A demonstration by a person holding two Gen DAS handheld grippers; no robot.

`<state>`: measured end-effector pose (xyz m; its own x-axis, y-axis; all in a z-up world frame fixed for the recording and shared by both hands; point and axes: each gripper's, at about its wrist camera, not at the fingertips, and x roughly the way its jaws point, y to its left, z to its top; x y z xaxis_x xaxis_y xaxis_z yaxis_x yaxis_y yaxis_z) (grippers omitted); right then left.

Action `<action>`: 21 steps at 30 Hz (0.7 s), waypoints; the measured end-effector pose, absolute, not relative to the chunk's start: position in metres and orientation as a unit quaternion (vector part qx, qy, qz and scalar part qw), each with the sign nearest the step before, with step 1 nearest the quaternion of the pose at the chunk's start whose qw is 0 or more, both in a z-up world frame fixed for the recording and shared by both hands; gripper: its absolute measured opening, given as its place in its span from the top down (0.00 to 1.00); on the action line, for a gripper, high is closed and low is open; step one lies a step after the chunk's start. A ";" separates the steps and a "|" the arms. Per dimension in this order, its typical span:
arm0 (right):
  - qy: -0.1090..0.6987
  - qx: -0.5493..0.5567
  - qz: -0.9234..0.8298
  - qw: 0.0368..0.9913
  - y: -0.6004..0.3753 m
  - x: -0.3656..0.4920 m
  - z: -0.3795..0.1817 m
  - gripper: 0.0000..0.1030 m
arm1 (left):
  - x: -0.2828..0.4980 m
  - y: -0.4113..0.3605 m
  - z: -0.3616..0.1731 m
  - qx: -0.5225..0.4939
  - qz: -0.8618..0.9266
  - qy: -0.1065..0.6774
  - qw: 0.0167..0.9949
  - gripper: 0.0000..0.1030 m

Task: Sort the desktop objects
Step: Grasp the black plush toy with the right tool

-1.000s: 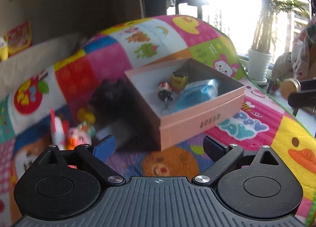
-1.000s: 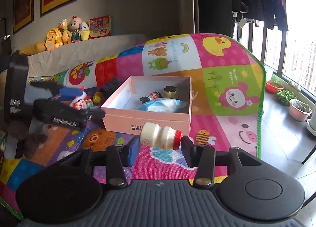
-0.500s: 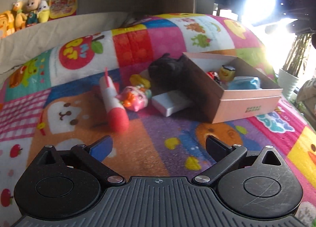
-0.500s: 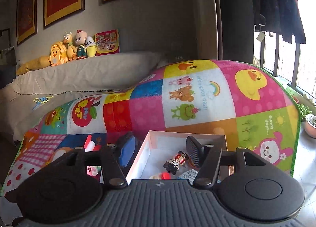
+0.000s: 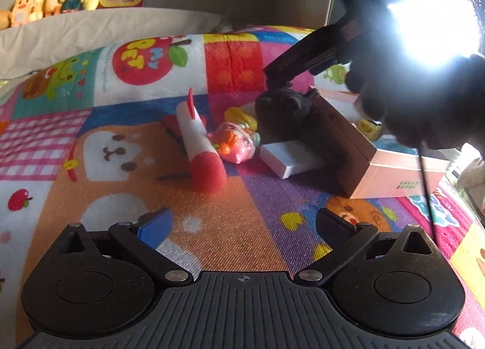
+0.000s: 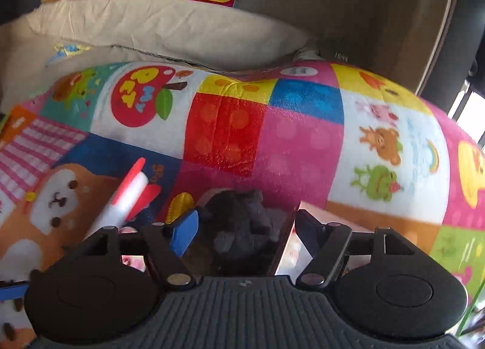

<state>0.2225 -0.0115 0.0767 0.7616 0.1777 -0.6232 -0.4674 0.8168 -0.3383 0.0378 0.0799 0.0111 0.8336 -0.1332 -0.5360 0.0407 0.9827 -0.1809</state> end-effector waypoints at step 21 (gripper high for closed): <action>0.274 -0.174 0.276 0.905 -0.079 0.107 0.132 0.89 | 0.041 0.086 0.009 -0.103 -0.024 0.295 0.950 0.00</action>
